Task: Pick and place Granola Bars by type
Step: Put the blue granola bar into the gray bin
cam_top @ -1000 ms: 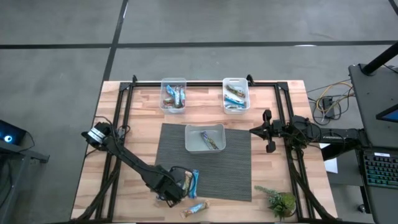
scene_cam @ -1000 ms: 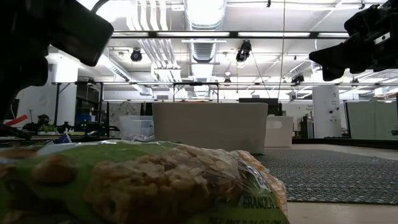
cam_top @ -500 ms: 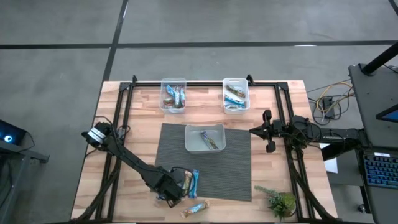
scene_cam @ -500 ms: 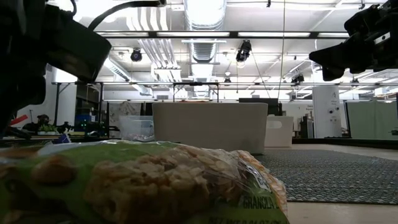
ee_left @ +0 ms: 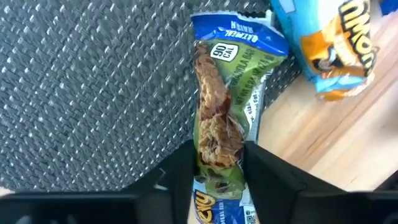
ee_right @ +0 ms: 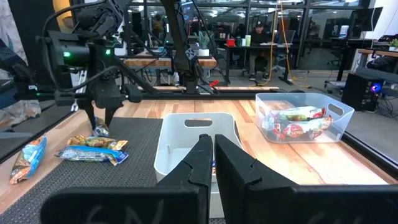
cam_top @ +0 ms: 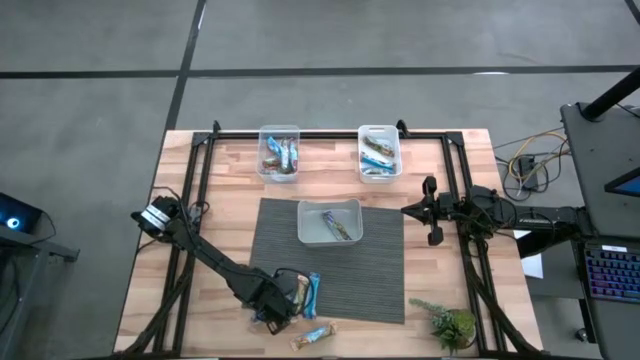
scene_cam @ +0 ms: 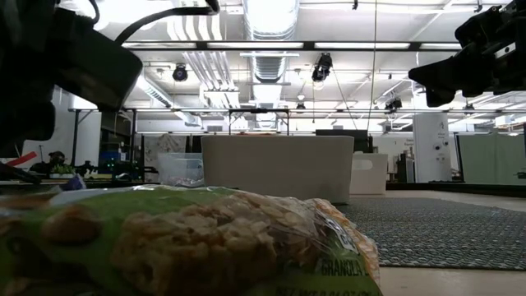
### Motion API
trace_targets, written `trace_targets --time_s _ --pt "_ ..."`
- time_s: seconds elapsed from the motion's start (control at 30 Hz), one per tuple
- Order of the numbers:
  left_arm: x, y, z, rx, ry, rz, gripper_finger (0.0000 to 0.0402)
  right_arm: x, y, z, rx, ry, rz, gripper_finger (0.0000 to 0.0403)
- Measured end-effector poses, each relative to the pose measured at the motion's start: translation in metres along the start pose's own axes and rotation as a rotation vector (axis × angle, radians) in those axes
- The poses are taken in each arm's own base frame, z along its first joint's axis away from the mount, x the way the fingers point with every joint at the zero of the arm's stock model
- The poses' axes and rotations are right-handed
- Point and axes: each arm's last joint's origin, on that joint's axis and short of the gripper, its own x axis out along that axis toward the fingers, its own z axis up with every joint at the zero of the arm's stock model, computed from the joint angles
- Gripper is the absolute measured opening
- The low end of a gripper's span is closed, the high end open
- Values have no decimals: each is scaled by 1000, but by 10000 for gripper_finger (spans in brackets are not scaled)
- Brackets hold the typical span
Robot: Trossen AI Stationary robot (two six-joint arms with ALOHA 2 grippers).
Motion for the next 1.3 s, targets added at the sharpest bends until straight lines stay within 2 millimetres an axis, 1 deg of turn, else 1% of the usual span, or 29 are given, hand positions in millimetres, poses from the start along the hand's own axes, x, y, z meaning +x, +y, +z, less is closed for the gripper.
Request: trace_targets --time_s 0.13,0.2,0.37,0.5,0.63,0.7,0.8,0.93,1.07,1.2,1.3 --pt "0 0 0 1 13 -4 76 0 0 0 0 0 0 9" --pt "0 0 -1 4 15 -4 63 0 0 0 0 0 0 9" --pt "-4 -1 0 2 19 -17 52 0 0 0 0 0 0 9" --pt "-19 -2 0 1 5 -52 51 0 0 0 0 0 0 9" --pt "-41 -2 2 -9 -27 -83 51 0 0 0 0 1 -1 9" --pt "-56 -1 2 -9 -77 -105 51 0 0 0 0 1 0 9" --pt "-80 5 3 -12 -164 -122 51 0 0 0 0 1 0 9" --pt "-111 16 5 -26 -275 -158 51 0 0 0 0 1 0 9" --pt "-136 29 7 -29 -369 -179 51 0 0 0 0 1 0 9" --pt "-157 41 10 -17 -450 -200 51 0 0 0 0 1 0 9" --pt "-168 49 14 5 -490 -208 51 0 0 0 0 1 0 9"
